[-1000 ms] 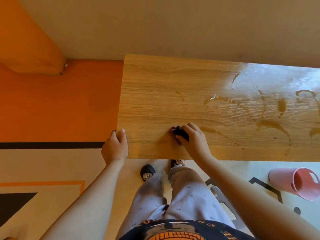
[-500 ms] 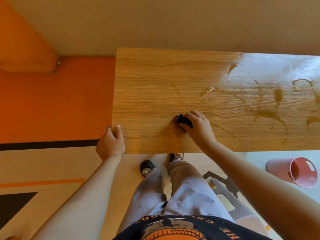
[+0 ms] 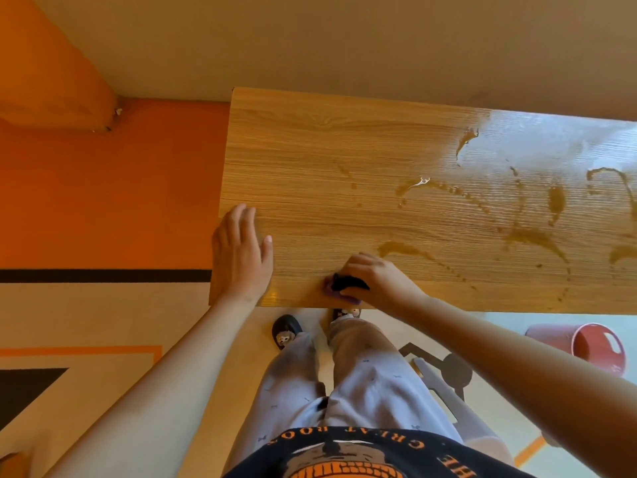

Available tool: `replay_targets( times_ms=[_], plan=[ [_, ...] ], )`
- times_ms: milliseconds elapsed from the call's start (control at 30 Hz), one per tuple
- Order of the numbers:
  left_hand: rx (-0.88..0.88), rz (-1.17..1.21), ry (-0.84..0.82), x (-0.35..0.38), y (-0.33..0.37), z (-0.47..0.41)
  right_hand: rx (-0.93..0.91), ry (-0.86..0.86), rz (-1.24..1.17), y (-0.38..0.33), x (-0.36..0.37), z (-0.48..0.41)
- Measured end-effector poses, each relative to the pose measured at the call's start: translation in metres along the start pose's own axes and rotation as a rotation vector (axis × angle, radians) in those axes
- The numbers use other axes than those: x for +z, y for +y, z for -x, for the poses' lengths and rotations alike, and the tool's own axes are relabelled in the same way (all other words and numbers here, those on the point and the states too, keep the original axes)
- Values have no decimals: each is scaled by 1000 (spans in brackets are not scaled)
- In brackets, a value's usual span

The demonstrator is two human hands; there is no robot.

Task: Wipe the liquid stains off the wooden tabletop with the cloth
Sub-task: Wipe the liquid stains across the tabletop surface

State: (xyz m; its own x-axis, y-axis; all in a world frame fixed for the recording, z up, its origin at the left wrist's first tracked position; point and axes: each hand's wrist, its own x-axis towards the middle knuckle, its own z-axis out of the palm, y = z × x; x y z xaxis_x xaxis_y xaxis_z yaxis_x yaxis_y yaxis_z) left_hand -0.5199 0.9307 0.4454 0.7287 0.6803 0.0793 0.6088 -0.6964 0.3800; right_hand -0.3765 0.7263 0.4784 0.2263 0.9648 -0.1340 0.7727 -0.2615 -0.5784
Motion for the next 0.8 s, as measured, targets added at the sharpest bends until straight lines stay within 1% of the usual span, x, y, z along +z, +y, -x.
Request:
replay_targets(
  times_ms=[100,233,300,367,433,533,600,700,800],
  plan=[
    [-22,7,-26,16,10,-13,34,73,25,12,-12,-34],
    [-68,-13,-5,24,13,-14,41,109,11,30,-30,-77],
    [-62,-20,-5,23,12,-14,112,161,2,43,-43,-97],
    [-66,-27,-5,24,12,-15,243,225,-13,60,-58,-115],
    [-73,-23,-7,24,12,-15,334,281,-21,71,-67,-123],
    [-74,-16,-5,24,12,-15,341,317,1,61,-57,-109],
    [-79,-8,-8,24,12,-16,253,261,-29,41,-38,-85],
    [-89,0,-4,24,14,-17,78,97,-87,15,-12,-45],
    [-94,-14,-14,23,15,-17,-11,-44,-120,12,-5,-30]
  ],
)
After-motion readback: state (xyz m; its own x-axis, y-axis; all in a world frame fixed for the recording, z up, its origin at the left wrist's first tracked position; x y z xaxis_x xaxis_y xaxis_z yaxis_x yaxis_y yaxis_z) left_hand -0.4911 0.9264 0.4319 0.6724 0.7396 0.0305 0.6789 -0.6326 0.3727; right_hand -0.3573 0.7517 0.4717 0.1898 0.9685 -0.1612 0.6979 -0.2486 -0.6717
